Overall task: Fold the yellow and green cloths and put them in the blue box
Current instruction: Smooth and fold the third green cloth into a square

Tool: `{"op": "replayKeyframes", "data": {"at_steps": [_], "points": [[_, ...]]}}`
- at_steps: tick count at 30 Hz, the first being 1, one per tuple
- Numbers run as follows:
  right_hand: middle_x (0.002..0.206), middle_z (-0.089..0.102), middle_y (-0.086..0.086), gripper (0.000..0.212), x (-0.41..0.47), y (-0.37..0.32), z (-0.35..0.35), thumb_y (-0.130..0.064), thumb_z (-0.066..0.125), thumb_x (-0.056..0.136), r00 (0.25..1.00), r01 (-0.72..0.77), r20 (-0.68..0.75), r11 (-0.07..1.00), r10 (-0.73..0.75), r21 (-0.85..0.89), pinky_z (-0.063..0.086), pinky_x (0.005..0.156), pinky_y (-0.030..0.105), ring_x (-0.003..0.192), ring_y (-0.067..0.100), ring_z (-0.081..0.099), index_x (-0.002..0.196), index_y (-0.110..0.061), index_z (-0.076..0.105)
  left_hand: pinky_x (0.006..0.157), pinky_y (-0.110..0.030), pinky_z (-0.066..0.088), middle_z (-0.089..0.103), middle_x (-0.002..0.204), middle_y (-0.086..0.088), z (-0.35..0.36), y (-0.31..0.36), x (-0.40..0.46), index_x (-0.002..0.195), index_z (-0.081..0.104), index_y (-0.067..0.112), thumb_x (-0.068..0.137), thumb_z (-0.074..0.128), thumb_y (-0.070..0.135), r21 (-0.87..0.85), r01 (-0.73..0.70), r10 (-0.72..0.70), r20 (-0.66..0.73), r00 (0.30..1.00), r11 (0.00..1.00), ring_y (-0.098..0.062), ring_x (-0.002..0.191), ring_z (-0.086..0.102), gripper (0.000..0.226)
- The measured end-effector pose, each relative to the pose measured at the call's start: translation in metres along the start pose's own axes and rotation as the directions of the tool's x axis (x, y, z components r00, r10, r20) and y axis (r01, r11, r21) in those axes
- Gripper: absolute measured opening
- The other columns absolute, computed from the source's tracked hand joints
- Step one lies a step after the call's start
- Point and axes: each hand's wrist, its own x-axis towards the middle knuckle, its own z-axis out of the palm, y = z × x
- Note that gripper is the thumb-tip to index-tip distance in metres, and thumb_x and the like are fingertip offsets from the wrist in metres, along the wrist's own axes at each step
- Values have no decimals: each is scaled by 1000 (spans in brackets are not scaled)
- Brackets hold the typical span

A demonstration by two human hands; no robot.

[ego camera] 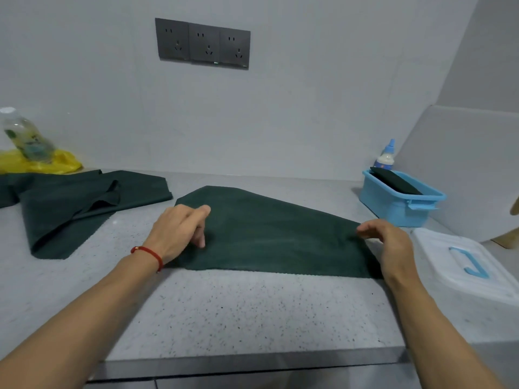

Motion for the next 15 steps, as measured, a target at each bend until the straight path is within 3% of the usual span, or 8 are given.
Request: {"op": "replayKeyframes", "data": {"at_steps": [3,5,6,8,10,13,15], "points": [[118,69,-16,26,-1,0,13,-30,53,98,943,202,326,888,-63,-413,45,103,34,110,5,60,112,-30,75,75,-37,54,70,69,8,6,13,9,71,62,21,88,39,57,384,7,-8,2,1000,923,-20,72,65,46],[113,71,-12,19,-3,0,23,-27,64,94,894,342,437,777,-96,-529,48,99,36,104,10,63,106,-28,78,83,-38,52,67,98,12,25,23,14,91,63,30,90,44,53,496,-106,47,129,991,862,-20,97,63,29],[101,73,-11,12,-7,-2,26,-27,68,91,893,372,427,768,-143,-521,50,90,36,93,9,64,92,-26,80,93,-41,50,63,118,10,38,26,15,105,63,34,93,45,51,514,-154,47,214,976,844,-20,114,59,27],[71,66,-11,25,-10,-4,28,-26,72,88,903,392,368,774,-221,-497,46,70,29,67,7,59,63,-23,69,111,-49,36,44,151,7,66,28,21,130,56,38,97,44,51,558,-213,44,301,953,802,-19,141,37,38],[54,55,-8,41,-11,-4,27,-26,74,87,922,369,310,772,-233,-518,36,59,23,53,10,51,52,-19,54,120,-56,18,26,164,7,89,31,27,144,44,42,97,41,57,594,-227,64,283,957,772,-19,152,17,49],[49,51,-9,41,-7,-10,27,-33,71,90,938,334,167,665,-303,-668,32,51,22,48,7,47,57,-19,51,119,-66,0,11,169,8,116,33,33,153,24,51,95,30,69,595,-151,-60,320,946,790,-24,156,3,61],[74,66,-11,18,4,-16,35,-40,67,93,940,317,132,659,-315,-682,44,62,31,66,14,59,80,-27,63,117,-69,2,19,167,5,129,33,30,153,22,53,93,21,72,623,-116,-126,330,935,774,-28,153,11,63]]}}
